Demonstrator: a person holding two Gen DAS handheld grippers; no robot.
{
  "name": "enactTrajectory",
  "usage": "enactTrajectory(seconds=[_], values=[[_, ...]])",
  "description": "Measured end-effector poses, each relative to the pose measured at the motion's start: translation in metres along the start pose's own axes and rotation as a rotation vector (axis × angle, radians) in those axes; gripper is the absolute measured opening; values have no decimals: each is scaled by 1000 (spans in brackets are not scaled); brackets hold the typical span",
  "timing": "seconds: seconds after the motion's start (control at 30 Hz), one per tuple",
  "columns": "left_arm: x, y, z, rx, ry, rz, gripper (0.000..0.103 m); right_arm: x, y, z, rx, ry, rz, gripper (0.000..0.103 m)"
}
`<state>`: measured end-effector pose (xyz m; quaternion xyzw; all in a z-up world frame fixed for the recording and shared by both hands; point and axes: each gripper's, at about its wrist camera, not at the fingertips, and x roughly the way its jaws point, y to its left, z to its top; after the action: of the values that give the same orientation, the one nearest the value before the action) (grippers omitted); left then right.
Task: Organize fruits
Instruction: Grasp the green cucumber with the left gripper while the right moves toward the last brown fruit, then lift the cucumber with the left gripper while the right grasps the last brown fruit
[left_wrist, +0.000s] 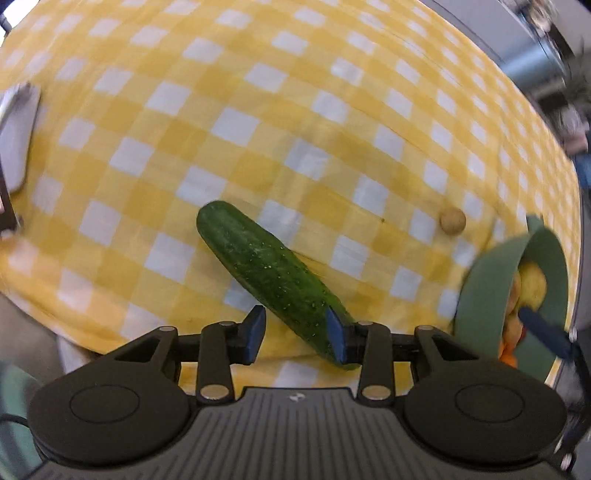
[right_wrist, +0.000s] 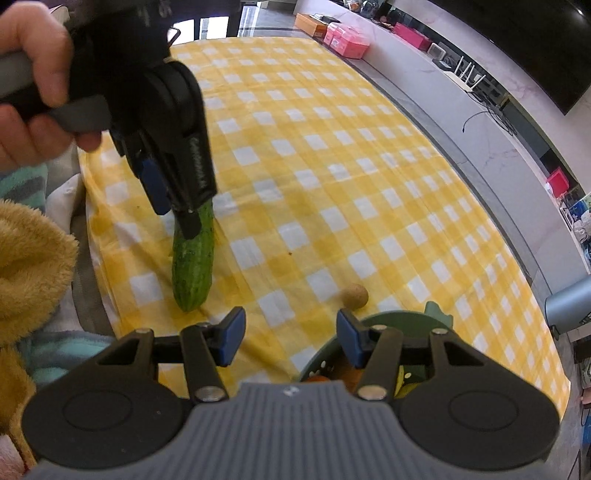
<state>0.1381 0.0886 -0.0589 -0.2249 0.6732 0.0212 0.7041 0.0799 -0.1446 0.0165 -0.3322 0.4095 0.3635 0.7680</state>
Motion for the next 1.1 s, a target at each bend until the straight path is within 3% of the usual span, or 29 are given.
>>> enactTrajectory(seconds=[0.2,0.4,0.7,0.87,1.1], values=[[9,2,1,-127,-65,-17,57,-2,-4,-7,12,4,-12,52],[29,-13,1,-152,-102,63,62,-2,-3,-10,10,9,-10,52],[31,-36,0,51,-148,144,54,2,-7,-7,3,20,-23,53],[24,-41,8,163,-170,137,51,8,-12,-3,0,26,-31,53],[21,-67,20,431,-171,137,48,22,-22,4,2,38,-46,52]])
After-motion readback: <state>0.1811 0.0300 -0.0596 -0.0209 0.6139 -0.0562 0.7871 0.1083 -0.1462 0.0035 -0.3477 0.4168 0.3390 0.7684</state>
